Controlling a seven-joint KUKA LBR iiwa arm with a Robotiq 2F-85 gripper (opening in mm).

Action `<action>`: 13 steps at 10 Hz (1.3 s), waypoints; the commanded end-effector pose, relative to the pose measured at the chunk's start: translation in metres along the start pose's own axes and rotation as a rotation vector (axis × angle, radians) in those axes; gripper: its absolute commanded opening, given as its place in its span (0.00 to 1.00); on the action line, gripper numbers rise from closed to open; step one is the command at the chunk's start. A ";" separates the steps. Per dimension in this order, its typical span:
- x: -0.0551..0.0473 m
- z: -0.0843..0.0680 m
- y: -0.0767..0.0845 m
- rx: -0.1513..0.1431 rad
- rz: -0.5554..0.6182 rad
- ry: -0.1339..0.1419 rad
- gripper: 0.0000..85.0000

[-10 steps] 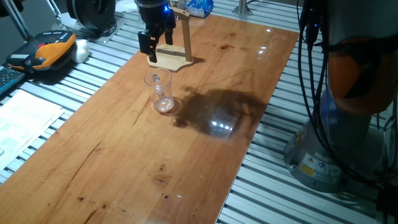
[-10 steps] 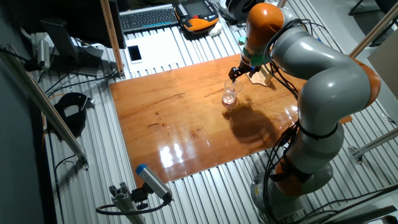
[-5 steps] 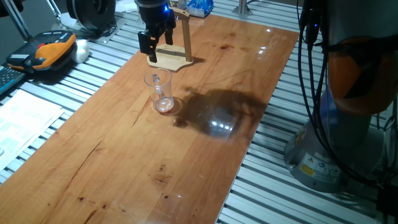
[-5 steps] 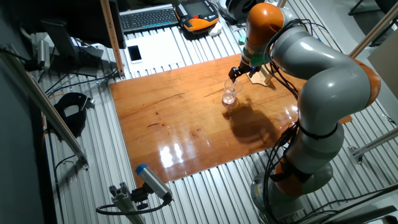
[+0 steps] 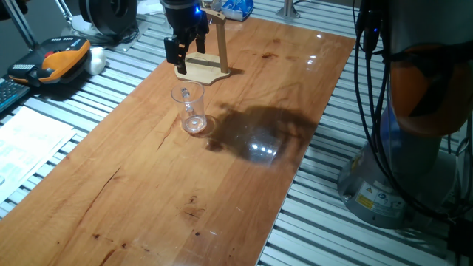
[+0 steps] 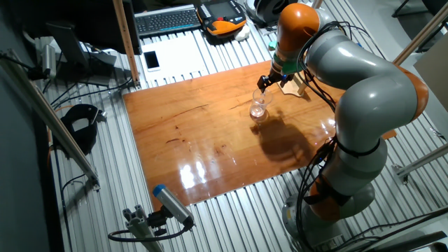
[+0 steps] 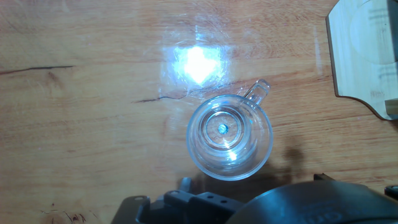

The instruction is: Put the cup on the cup rack

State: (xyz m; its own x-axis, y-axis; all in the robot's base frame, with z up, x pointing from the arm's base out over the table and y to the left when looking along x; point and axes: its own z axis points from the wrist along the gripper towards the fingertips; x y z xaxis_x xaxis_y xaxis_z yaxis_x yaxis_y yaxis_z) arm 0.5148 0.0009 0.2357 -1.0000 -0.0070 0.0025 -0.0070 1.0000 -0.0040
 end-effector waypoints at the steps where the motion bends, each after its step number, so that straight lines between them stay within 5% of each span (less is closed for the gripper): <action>1: 0.000 0.000 0.000 0.017 -0.013 0.051 0.00; 13: 0.000 -0.002 0.001 0.020 -0.002 0.052 0.00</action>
State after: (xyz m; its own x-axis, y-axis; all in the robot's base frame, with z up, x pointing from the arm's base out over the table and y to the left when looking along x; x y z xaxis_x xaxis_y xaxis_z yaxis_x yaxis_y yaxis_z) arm 0.5147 0.0018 0.2375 -0.9984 -0.0078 0.0553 -0.0092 0.9997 -0.0242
